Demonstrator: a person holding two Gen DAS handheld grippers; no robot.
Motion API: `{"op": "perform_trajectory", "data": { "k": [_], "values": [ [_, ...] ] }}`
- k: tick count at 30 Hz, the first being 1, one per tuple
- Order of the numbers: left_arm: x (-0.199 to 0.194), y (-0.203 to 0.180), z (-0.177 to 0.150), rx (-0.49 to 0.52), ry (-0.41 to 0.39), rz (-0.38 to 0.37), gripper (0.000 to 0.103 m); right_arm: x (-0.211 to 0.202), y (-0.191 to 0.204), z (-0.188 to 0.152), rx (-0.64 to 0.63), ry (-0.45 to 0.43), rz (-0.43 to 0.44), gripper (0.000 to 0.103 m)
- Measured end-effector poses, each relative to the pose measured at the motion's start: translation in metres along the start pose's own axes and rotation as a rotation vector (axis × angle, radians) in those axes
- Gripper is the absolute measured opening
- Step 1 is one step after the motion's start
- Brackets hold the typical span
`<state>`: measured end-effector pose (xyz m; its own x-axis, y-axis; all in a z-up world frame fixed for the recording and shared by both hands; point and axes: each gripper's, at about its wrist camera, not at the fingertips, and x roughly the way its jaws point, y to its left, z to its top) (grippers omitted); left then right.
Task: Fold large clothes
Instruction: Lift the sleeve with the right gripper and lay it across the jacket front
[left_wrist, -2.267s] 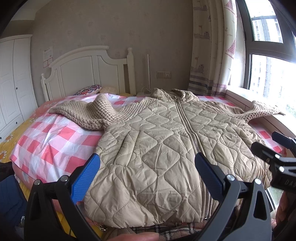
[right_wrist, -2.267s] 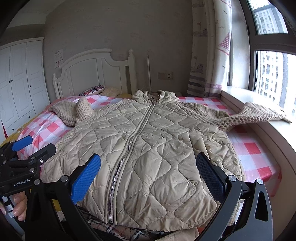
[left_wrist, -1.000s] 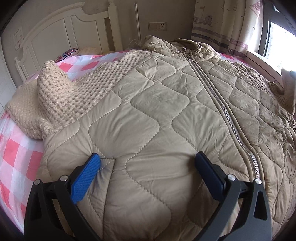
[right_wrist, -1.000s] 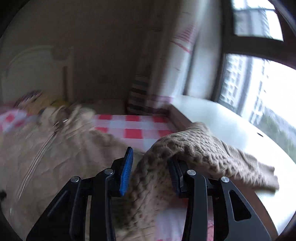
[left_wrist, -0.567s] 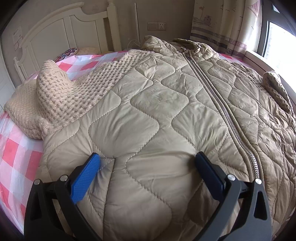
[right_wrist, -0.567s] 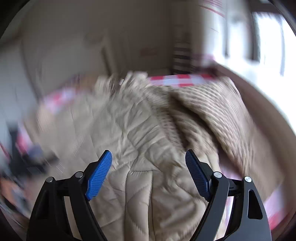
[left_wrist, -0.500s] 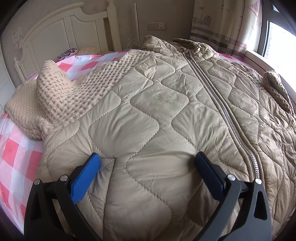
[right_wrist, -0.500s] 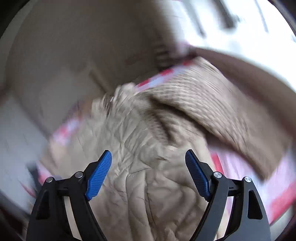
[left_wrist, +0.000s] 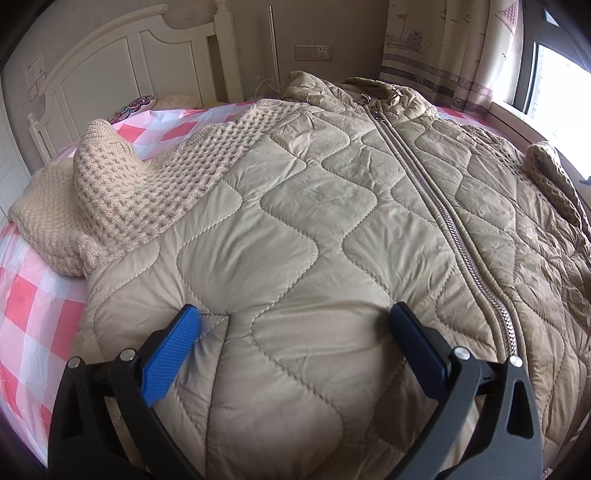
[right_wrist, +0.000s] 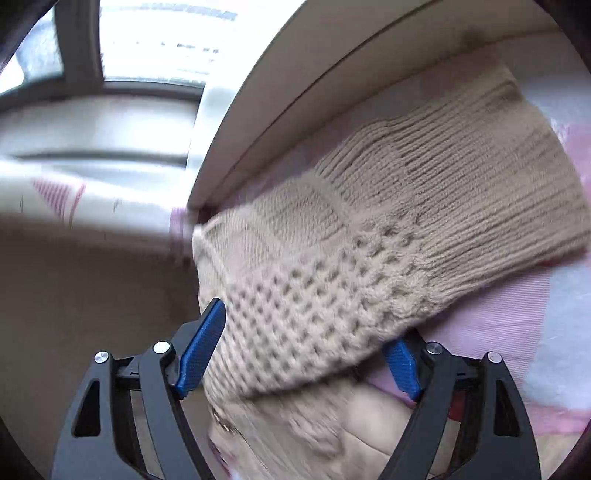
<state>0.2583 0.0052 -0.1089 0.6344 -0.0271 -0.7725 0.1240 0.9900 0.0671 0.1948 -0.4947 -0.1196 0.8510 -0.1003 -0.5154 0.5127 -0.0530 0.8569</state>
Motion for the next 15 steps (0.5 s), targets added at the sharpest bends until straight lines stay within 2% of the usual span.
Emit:
{"op": "perform_trajectory", "data": {
  "k": [2, 3, 4, 5, 7, 8, 10, 12, 14, 15],
  "values": [
    [0.000, 0.000, 0.000, 0.000, 0.000, -0.001, 0.101, 0.002, 0.005, 0.005, 0.022, -0.026, -0.017, 0.065],
    [0.000, 0.000, 0.000, -0.001, 0.001, -0.001, 0.101, 0.002, -0.001, 0.009, 0.034, -0.031, -0.010, 0.040],
    [0.000, 0.000, 0.000, -0.002, 0.000, -0.002, 0.101, 0.001, -0.005, 0.014, 0.030, -0.038, 0.002, 0.027],
    [-0.001, 0.000, 0.000, -0.002, 0.000, -0.003, 0.101, -0.004, -0.004, 0.016, -0.012, -0.063, -0.008, 0.023],
    [-0.001, 0.001, 0.000, -0.003, 0.000, -0.004, 0.101, -0.026, 0.031, 0.004, -0.263, -0.191, -0.015, 0.019],
    [-0.001, 0.000, 0.000, -0.003, 0.000, -0.004, 0.101, -0.040, 0.056, -0.009, -0.432, -0.255, 0.001, 0.019],
    [-0.001, 0.000, 0.000, -0.002, 0.000, -0.003, 0.101, -0.074, 0.114, -0.064, -0.855, -0.363, 0.116, 0.019],
    [-0.001, 0.000, 0.000, -0.003, 0.000, -0.003, 0.101, -0.104, 0.147, -0.145, -1.363, -0.344, 0.261, 0.019],
    [-0.002, 0.002, 0.000, -0.007, -0.001, -0.008, 0.101, -0.124, 0.142, -0.229, -1.861, -0.305, 0.303, 0.020],
    [-0.001, 0.002, 0.000, -0.008, -0.002, -0.010, 0.101, -0.135, 0.125, -0.264, -2.073, -0.263, 0.320, 0.031]
  ]
}}
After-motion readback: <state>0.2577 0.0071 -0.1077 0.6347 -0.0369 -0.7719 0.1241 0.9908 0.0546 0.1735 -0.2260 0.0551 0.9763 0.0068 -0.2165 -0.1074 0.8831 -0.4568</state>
